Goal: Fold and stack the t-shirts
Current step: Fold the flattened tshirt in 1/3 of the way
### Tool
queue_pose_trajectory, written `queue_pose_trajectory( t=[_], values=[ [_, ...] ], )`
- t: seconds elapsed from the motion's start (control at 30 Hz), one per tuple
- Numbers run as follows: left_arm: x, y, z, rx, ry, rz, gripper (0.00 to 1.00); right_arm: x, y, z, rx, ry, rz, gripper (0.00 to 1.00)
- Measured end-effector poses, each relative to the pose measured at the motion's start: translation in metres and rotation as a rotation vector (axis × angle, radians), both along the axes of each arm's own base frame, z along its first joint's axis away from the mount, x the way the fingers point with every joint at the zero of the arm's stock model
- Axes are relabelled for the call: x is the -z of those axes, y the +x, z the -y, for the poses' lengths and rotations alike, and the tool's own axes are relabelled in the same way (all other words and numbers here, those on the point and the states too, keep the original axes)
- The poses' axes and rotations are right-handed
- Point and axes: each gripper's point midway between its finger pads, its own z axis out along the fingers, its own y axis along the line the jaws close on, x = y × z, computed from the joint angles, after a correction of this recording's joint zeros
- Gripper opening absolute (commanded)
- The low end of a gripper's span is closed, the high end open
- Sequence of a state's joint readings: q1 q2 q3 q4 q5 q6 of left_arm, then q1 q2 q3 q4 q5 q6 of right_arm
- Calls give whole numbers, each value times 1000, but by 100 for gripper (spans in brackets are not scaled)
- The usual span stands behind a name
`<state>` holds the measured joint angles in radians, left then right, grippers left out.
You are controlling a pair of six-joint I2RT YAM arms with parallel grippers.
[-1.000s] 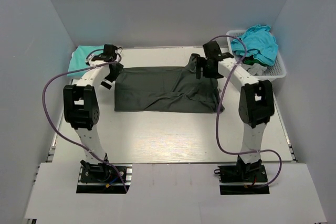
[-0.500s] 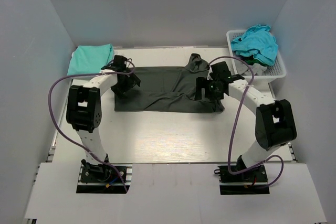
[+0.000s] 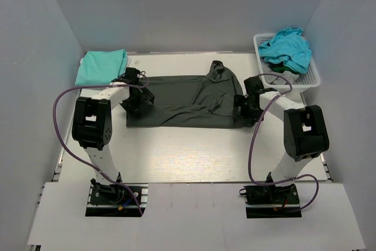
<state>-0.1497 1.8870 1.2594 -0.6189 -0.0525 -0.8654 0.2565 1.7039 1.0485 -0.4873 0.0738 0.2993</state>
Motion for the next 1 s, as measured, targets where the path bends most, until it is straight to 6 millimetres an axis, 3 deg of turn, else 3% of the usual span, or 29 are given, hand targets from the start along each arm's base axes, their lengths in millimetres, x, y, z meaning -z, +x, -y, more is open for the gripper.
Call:
queue_pose_trajectory(
  t=[0.2, 0.33, 0.53, 0.73, 1.0],
  values=[
    [1, 0, -1, -10, 10, 0, 100, 7, 7, 26, 71, -24, 13, 90],
    [0, 0, -1, 0, 12, 2, 100, 5, 9, 24, 46, 10, 45, 90],
    [-1, -6, 2, 35, 15, 31, 100, 3, -6, 18, 6, 75, 107, 90],
    [-2, -36, -1, 52, 5, 42, 100, 3, -38, 18, 16, 111, 131, 90],
    [-1, -93, -8, 63, 5, -19, 100, -5, -86, 26, 94, 120, 101, 90]
  ],
)
